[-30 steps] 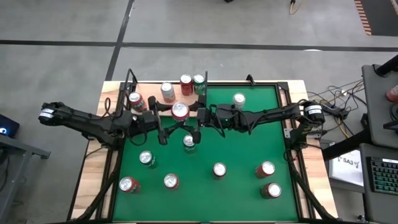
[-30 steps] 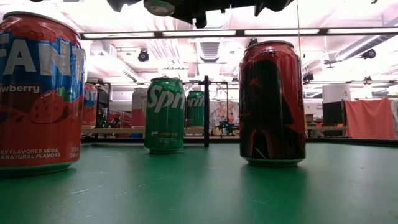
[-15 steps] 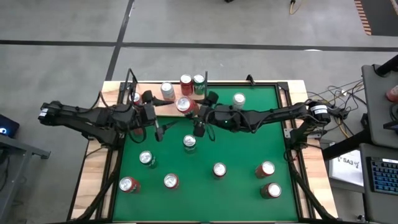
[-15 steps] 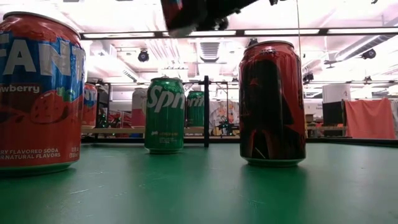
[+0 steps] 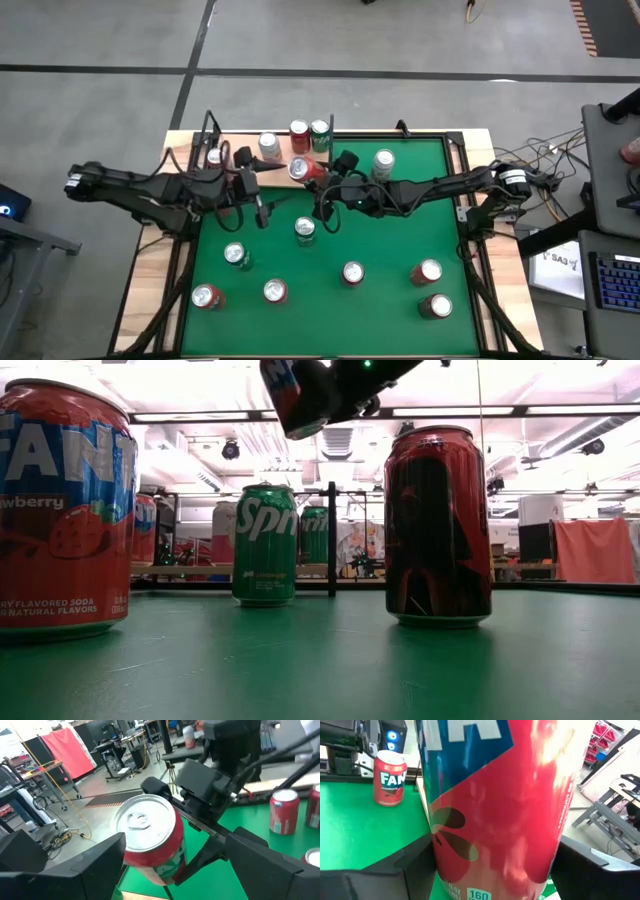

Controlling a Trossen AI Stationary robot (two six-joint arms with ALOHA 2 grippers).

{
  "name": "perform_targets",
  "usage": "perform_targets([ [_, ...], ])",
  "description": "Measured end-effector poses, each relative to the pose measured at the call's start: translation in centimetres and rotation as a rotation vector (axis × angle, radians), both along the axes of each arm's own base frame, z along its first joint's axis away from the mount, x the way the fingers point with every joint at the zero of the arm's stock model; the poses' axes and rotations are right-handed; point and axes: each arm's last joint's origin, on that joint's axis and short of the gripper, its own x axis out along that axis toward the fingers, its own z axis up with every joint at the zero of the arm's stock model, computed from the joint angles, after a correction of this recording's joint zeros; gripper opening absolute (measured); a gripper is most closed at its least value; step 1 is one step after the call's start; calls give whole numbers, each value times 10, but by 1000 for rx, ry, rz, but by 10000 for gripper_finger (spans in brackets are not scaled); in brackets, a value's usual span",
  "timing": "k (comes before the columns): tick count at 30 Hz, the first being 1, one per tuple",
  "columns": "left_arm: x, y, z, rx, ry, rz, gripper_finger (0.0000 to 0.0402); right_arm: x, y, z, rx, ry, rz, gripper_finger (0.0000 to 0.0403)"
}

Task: Place canned beverage on shelf
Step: Put the red soda can on the shelf aligned with the other red soda can

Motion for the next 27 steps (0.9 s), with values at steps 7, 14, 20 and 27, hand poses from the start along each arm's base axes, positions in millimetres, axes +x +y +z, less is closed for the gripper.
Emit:
perform_targets([
  [7,10,-2,-6,30,22,-4,326,0,2,-1,-1,3,6,294],
  [14,8,1,1,78,-19,54,327,0,4,-1,-7,9,13,294],
  [20,8,3,4,92,-38,82,330,0,4,-1,-7,9,12,294],
  [27,9,7,4,85,-52,90,348,0,4,-1,-7,9,13,294],
])
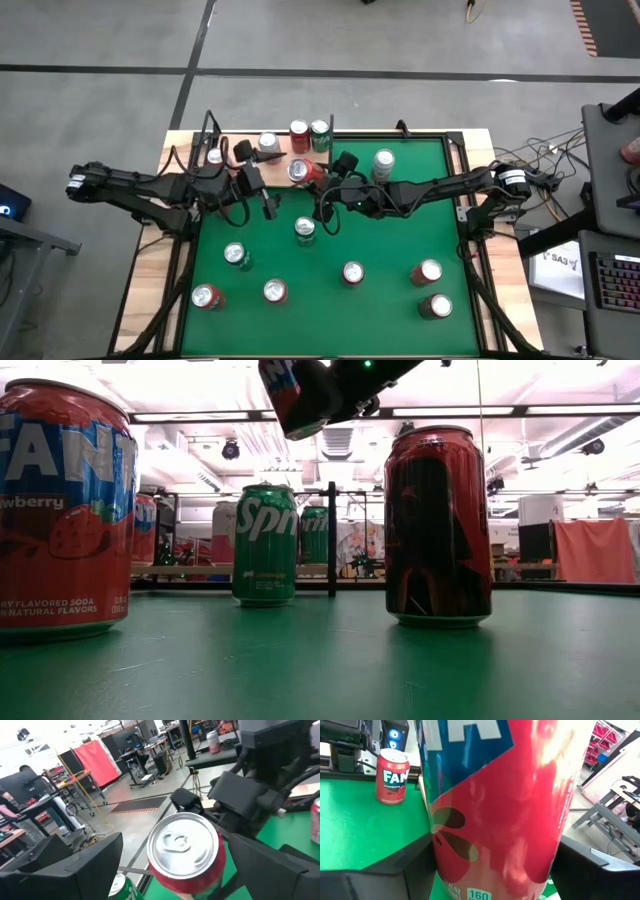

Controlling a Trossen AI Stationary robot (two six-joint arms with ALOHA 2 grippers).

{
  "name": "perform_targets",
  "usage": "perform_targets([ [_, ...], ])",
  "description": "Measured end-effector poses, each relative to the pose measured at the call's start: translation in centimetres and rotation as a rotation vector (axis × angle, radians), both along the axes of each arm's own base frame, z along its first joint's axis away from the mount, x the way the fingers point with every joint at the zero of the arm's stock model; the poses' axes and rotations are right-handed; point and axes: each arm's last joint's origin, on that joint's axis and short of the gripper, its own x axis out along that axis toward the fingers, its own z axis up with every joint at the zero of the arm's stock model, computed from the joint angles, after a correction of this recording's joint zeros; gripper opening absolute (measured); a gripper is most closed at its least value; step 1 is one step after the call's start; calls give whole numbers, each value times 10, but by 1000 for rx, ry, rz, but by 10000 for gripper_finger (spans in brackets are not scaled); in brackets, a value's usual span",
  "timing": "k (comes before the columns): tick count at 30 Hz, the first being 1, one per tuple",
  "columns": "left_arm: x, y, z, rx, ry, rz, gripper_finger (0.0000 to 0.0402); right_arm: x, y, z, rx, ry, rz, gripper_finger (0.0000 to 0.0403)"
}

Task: Place canned beverage on shelf
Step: Put the red soda can on the shelf aligned with the other red soda can

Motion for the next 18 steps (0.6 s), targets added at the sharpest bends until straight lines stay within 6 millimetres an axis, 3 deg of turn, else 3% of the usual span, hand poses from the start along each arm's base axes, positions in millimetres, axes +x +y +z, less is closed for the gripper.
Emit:
perform_targets([
  [6,5,-2,-2,-9,-1,-63,349,0,0,0,5,-4,-2,294],
  [18,19,5,-10,-13,12,-27,349,0,0,0,6,-4,-1,294],
])
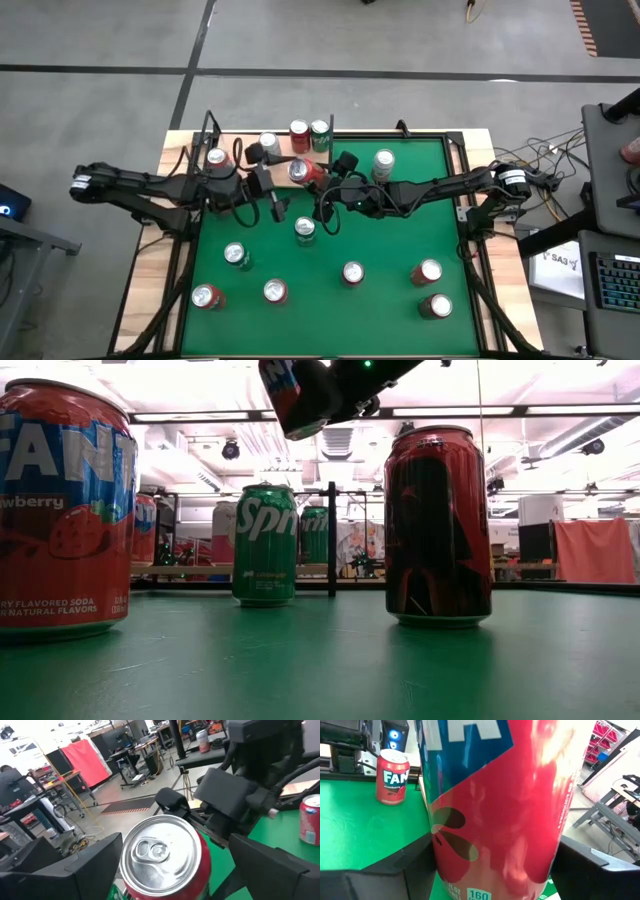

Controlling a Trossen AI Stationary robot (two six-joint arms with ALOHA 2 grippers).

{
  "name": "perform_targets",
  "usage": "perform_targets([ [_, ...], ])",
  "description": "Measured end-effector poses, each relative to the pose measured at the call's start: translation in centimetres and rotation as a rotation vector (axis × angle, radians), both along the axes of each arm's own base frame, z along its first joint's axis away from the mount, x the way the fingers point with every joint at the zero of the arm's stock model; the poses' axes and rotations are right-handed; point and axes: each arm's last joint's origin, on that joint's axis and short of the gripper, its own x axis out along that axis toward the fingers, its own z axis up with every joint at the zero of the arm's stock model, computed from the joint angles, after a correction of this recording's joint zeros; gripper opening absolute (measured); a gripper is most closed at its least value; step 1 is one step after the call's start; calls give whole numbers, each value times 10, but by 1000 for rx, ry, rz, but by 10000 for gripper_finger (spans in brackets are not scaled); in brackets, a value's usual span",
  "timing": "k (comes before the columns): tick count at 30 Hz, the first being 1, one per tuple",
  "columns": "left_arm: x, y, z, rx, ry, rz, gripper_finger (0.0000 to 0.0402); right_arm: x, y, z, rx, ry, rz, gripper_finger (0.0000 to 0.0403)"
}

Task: Place canned beverage on shelf
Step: Put the red soda can on the shelf aligned with the other red soda can

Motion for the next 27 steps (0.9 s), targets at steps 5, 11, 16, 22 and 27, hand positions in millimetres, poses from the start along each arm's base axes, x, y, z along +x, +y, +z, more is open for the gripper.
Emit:
perform_targets([
  [5,6,6,-4,-2,6,27,349,0,0,0,0,0,1,294],
  [11,14,7,-10,-1,18,34,338,0,0,0,0,1,1,294],
  [16,13,7,-9,3,14,32,298,0,0,0,1,2,3,294],
  [22,10,7,-6,-11,0,32,279,0,0,0,5,-5,10,298],
  [27,9,8,-2,-15,32,37,279,0,1,0,3,-5,8,366],
])
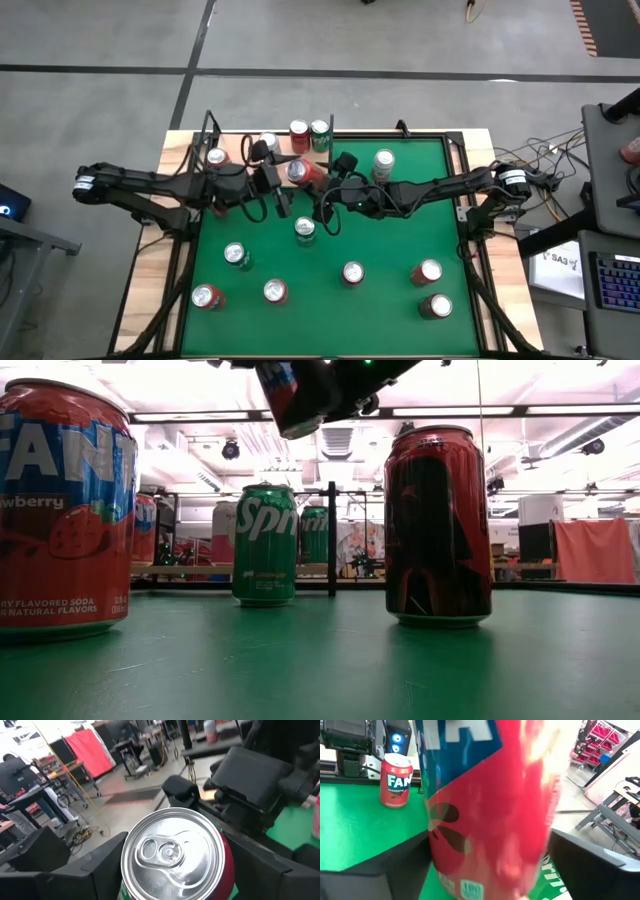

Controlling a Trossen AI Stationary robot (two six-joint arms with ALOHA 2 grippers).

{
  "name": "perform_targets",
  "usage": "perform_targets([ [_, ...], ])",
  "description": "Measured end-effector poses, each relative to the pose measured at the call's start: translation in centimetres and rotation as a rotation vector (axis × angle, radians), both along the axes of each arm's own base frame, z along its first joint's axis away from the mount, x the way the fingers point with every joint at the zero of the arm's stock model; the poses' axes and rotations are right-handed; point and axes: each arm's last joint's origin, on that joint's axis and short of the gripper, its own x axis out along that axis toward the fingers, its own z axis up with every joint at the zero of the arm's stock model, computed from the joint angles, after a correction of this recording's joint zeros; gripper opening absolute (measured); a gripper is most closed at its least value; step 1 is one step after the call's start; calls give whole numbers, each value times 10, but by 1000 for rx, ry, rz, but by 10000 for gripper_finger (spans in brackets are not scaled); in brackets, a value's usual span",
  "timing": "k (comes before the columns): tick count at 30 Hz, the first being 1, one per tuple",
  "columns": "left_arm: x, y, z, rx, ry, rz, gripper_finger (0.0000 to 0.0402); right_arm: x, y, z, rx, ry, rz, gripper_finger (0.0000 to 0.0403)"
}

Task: Place canned beverage on shelf
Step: Put the red soda can on the shelf aligned with the other red soda can

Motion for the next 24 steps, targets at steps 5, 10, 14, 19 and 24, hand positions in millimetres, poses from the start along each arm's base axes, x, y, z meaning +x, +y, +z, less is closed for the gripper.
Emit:
perform_targets([
  [5,-6,3,22,32,79,32,279,-2,0,5,0,-9,-2,379],
  [10,-18,16,46,83,168,114,279,-4,0,18,7,6,-7,382],
  [14,-29,36,57,83,244,195,279,-5,0,26,15,55,-34,382],
  [19,-45,70,61,79,293,320,279,-9,-2,34,22,118,-95,383],
  [24,-65,110,52,15,309,385,279,-15,-3,39,22,178,-163,384],
])
